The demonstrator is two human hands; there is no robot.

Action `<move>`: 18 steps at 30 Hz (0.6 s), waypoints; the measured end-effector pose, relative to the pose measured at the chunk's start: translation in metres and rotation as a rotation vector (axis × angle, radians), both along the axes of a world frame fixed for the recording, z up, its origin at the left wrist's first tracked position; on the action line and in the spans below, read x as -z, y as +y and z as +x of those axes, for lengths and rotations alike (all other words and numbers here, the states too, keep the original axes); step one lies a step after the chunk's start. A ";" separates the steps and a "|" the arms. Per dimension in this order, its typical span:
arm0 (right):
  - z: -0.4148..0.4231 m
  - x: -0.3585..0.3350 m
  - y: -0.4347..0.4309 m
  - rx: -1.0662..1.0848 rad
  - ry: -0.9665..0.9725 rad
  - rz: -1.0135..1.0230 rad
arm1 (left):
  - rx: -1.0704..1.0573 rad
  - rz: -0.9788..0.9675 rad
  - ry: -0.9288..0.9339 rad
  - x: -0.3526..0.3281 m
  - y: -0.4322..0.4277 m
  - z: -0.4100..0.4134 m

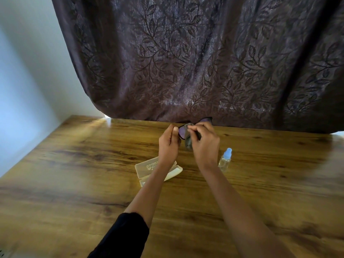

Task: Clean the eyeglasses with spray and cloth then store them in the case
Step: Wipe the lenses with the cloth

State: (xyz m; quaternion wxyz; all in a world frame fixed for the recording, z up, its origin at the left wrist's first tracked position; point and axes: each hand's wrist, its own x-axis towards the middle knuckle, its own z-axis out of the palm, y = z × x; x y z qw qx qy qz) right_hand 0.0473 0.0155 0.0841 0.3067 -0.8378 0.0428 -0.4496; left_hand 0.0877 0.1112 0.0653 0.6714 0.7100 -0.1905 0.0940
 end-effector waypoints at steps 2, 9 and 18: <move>0.000 -0.001 -0.003 0.031 0.008 0.028 | 0.004 -0.007 0.009 0.001 -0.001 0.000; -0.004 0.001 0.014 -0.069 -0.009 -0.037 | 0.020 0.008 -0.004 0.000 0.001 0.004; 0.001 0.003 0.008 -0.019 0.015 -0.032 | 0.058 -0.036 0.027 0.003 0.001 0.011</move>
